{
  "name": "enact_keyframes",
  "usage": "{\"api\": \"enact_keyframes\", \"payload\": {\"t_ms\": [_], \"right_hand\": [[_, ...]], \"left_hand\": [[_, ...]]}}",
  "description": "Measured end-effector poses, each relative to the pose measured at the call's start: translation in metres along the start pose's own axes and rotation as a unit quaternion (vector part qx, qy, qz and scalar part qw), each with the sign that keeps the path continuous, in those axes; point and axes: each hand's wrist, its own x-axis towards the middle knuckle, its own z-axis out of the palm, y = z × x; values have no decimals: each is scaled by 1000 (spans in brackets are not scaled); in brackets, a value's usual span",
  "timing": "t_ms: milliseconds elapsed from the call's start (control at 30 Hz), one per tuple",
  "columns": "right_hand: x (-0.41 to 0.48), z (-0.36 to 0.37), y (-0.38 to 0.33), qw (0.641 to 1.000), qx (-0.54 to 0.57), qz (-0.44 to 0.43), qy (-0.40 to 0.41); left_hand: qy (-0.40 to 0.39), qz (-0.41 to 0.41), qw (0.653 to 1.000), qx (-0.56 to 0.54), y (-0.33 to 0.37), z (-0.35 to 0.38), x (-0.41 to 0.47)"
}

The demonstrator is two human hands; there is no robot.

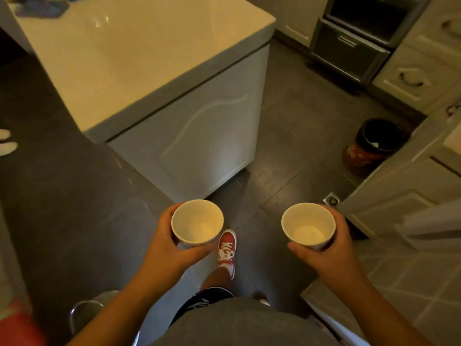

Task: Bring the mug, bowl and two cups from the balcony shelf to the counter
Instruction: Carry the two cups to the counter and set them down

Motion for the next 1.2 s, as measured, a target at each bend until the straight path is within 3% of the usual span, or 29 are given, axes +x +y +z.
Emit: {"api": "enact_keyframes", "payload": {"t_ms": [300,533,700,900,1200], "right_hand": [[112,-1,-34,990,18,56,126],[146,-53,-29,969,37,87,228],[177,-99,-14,957,40,104,268],[254,-182,7,967,32,97,234],[429,-252,-17,990,25,52,132]], "left_hand": [[-170,56,984,6,67,22,196],[-281,117,952,-4,135,122,293],[-320,140,937,3,169,208,339],[-293,134,947,13,217,295,385],[-189,73,978,45,248,319,449]]}}
